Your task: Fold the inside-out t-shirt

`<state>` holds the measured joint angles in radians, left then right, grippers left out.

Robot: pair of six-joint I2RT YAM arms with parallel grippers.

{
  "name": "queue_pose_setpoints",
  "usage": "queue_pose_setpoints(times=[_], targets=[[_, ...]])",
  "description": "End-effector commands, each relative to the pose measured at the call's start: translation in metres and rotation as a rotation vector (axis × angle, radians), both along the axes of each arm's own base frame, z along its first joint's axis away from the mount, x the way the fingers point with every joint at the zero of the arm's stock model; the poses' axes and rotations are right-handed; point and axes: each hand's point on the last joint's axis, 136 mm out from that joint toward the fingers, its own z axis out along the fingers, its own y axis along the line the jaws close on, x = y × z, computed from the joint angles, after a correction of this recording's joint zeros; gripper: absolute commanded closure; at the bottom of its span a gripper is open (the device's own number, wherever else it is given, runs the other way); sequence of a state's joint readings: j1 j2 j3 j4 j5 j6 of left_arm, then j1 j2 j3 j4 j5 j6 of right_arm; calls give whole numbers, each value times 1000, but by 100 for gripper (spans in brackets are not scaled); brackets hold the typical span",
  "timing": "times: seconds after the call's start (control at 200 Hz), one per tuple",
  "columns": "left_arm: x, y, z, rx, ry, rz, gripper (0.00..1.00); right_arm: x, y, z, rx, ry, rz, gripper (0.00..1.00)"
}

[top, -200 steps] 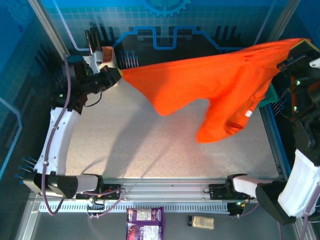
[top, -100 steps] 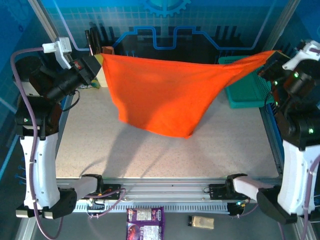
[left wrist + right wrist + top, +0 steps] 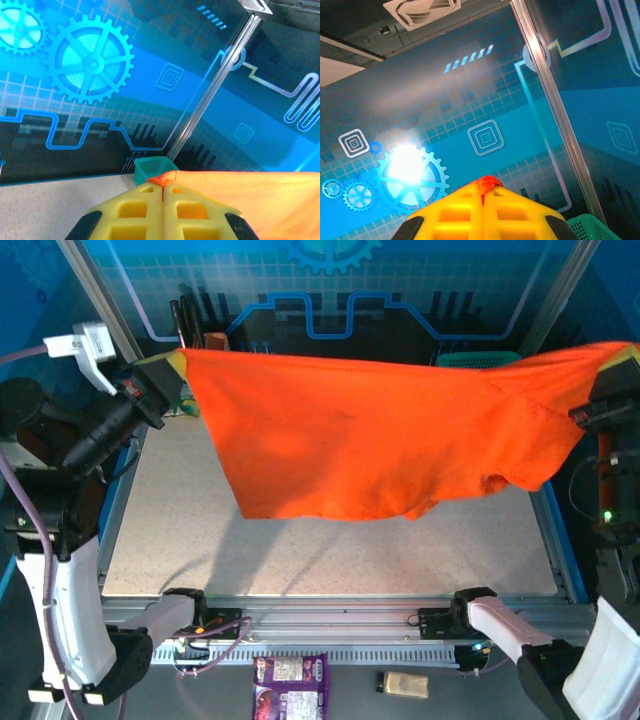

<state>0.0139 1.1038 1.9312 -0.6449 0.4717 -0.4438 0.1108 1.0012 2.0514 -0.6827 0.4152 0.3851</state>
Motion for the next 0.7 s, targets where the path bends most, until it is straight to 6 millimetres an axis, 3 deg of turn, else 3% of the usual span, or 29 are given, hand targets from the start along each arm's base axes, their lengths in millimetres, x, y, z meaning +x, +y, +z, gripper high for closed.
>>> queue_pose_setpoints(times=[0.0,0.205,0.36,0.5,0.695], targets=[[55,6,-24,4,90,26,100,50,-3,-16,-37,96,-56,100],[138,9,-78,-20,217,24,100,125,4,-60,-29,198,-50,100],[189,19,-99,-26,226,59,100,174,8,-79,-11,204,-50,100],[230,28,-86,-45,183,72,100,217,11,-69,-2,167,-43,100],[275,36,-49,19,56,78,100,258,7,-31,9,64,-73,100]])
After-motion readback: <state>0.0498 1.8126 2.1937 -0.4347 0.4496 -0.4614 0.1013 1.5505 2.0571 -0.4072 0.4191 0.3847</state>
